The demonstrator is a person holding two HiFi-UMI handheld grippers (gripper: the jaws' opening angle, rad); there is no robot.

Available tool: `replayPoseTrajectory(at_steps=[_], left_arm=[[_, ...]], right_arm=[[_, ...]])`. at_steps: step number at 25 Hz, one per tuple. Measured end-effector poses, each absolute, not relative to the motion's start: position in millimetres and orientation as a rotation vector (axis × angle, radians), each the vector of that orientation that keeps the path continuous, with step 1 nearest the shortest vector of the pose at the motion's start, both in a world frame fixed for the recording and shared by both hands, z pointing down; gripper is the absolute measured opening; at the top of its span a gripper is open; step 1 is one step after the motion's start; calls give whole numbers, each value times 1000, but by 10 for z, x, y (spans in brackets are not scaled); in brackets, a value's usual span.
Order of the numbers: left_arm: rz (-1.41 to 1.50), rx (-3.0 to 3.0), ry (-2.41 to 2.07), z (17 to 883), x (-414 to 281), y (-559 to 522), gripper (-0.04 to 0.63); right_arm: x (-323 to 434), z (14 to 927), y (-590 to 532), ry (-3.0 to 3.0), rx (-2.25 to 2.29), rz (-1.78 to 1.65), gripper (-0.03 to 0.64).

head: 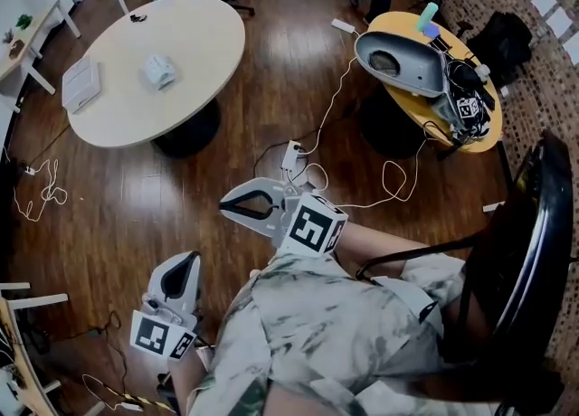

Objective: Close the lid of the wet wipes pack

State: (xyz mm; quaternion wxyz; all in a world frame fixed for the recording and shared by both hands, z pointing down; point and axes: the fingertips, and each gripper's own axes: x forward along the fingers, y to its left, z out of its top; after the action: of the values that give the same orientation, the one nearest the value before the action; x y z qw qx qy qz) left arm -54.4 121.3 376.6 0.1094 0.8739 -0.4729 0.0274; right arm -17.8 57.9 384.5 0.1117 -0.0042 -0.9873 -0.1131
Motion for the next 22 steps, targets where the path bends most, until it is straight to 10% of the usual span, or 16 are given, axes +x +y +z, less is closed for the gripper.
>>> replayPoseTrajectory(at_steps=[22], left_arm=[[91,2615,-1304,3596,328,1345,0]], right_arm=[[617,3744,945,-2890,-9,-305,3]])
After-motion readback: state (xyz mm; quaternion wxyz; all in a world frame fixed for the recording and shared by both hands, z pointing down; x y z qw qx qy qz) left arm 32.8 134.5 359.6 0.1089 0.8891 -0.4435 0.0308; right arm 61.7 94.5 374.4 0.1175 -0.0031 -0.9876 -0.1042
